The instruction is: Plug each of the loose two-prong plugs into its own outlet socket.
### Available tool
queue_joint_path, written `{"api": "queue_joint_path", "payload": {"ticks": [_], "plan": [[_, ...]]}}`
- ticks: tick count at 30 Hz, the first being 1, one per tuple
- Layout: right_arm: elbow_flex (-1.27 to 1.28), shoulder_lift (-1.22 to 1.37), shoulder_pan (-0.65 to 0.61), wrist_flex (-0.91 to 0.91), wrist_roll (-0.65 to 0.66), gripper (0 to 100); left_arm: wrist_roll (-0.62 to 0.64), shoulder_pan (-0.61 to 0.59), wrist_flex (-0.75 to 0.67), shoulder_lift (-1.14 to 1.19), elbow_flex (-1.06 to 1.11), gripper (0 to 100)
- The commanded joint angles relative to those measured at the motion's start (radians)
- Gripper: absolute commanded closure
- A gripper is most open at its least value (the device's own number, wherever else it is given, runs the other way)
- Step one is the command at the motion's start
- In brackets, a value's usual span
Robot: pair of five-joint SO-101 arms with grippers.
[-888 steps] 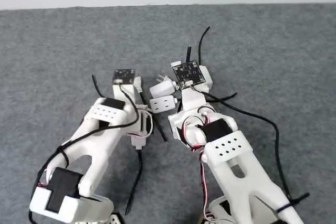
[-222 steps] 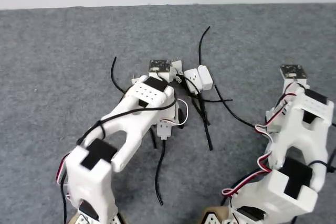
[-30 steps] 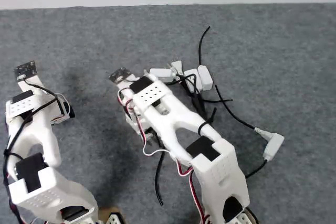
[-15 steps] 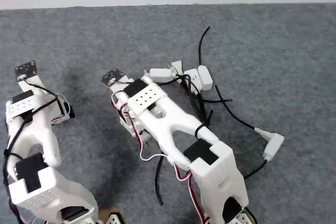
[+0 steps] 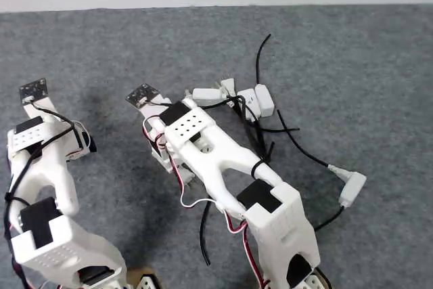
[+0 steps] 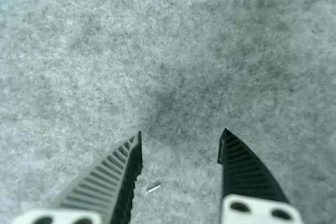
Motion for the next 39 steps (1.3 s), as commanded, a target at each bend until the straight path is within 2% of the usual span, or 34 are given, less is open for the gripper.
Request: {"api": "queue_joint_path", "payload": {"ticks": [1, 4, 9, 13, 20, 28, 34, 39], "plan": [[-0.049, -0.022, -0.005, -0.004, 0.011, 94.3, -0.014, 0.003, 0.008, -0.009, -0.035, 78], [-0.034, -0.022, -0.005, -0.004, 0.011, 93.4, -0.014, 0.003, 0.008, -0.009, -0.035, 78], [-0.005, -0.022, -0.05, -0.005, 0.044, 84.0, -0.014, 0.003, 0.008, -0.009, -0.035, 78], [0.009, -0.021, -0.065, -0.008, 0.057, 83.7, -0.014, 0.003, 0.008, -0.009, -0.035, 78], [-0.02, 0.073, -0.018, -0.01, 0.094, 83.8, -0.014, 0.003, 0.008, -0.009, -0.035, 78], [-0.078, 0.113, -0.013, 0.027, 0.16, 98.8, -0.015, 0.003, 0.008, -0.009, -0.033, 78], [-0.083, 0.082, 0.001, 0.05, 0.19, 98.9, -0.015, 0.003, 0.011, -0.011, -0.033, 78], [-0.077, -0.07, 0.005, 0.13, 0.187, 98.9, -0.043, 0.029, 0.014, -0.014, -0.021, 78]]}}
